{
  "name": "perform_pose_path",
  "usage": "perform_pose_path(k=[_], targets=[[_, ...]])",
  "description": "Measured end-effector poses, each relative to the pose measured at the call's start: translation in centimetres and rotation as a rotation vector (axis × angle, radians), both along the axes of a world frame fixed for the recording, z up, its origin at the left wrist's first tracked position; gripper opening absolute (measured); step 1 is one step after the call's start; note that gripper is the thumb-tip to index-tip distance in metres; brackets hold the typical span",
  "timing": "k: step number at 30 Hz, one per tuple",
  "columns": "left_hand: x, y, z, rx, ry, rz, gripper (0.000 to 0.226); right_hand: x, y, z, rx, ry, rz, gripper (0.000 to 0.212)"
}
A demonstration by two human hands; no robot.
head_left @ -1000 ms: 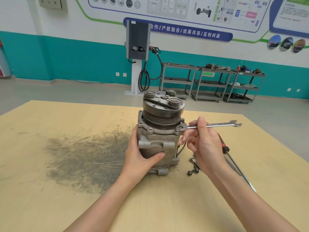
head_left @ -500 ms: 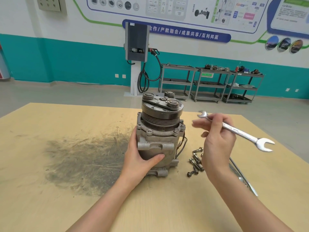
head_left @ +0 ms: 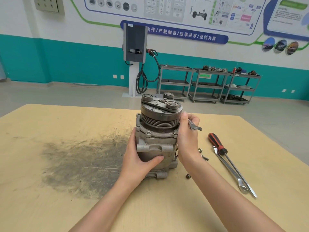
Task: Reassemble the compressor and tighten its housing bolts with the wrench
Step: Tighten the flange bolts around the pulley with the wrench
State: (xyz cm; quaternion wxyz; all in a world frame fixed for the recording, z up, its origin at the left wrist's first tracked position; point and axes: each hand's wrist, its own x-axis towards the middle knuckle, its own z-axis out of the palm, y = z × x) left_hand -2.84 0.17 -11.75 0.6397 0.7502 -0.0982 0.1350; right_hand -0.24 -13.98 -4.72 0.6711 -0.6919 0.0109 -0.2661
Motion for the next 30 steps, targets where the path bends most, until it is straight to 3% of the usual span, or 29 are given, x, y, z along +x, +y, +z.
perform_pose_path(k=[7,15,21,26,30], targets=[[0.0,-0.4,-0.1,0.102,-0.004,0.035,0.119,0.7,-0.9,-0.5,-0.146,-0.136,-0.032,0.013],[-1.5,-1.3,-0.7,0.002,-0.017,0.148,0.136,1.3,-2.2,0.1,-0.145,-0.059,0.167,0.014],[-0.8,-0.8,-0.3,-0.005,0.011,0.103,0.146,1.8,-2.3,0.6,-0.153,-0.059,0.223,0.019],[-0.3,-0.2,-0.3,-0.089,0.034,0.005,0.139,2.5,-2.1,1.1,-0.136,0.000,0.285,0.027],[-0.3,-0.2,-0.1,-0.050,0.029,0.018,0.136,2.8,-2.5,1.3,-0.180,0.031,0.321,0.028]])
